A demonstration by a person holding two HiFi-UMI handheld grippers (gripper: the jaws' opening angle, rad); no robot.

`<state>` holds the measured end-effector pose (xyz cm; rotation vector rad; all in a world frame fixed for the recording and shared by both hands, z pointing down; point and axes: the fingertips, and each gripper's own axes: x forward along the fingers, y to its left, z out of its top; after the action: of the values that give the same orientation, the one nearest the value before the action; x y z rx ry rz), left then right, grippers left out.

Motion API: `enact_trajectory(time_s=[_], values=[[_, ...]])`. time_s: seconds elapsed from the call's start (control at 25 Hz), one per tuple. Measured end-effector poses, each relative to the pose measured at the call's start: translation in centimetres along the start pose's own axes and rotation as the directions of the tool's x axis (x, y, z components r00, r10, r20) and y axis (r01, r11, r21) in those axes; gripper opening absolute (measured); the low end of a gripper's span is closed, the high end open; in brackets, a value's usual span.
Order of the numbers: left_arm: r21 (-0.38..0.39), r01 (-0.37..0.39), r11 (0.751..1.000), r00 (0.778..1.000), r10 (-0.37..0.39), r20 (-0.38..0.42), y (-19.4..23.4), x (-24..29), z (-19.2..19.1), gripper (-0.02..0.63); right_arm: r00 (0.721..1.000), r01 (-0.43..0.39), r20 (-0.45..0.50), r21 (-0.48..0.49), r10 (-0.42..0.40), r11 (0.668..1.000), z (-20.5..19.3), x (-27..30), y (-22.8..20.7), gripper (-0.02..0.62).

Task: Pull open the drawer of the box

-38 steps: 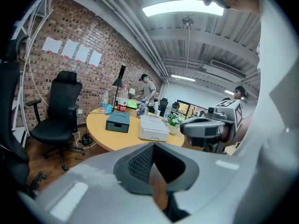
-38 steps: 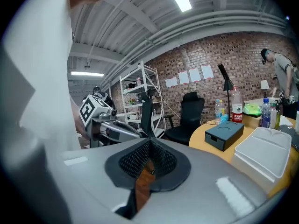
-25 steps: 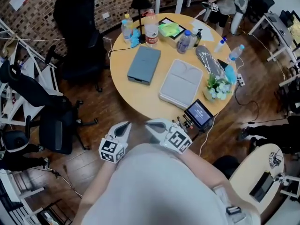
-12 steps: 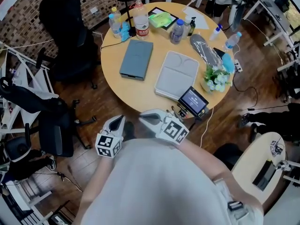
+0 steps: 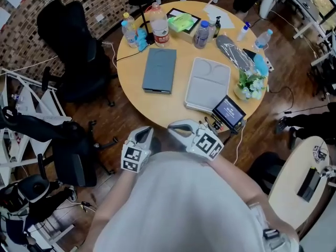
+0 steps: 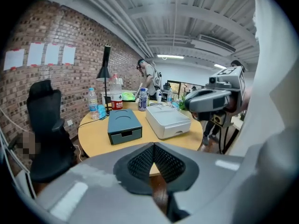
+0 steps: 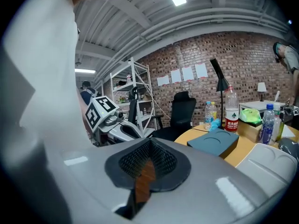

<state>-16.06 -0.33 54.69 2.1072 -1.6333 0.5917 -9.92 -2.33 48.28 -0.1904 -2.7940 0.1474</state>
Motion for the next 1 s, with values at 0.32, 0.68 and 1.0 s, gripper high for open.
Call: enact_trajectory(time_s=[0.32, 0.68, 1.0], values=[[0.269, 0.000, 0.963, 0.993, 0.033, -0.117, 3.0, 4.1, -2.6, 0.005, 0.993, 0.116, -0.031, 0.080, -0.113, 0.990, -1.0, 0.7, -2.2, 0.006], [0.494, 0.052, 0.868, 0.975, 0.062, -0.212, 5.4, 9.3, -4.5, 0.005, 0.971, 0.229, -0.098, 0.123, -0.218, 0.966, -2.2, 0.8, -3.9, 0.006], [0.533, 0.100, 0.840, 0.971, 0.035, -0.237, 6.5, 11.5, -3.9, 0.006, 0.960, 0.277, -0.089, 0.147, -0.267, 0.949, -2.4, 1.3, -5.4, 0.006]])
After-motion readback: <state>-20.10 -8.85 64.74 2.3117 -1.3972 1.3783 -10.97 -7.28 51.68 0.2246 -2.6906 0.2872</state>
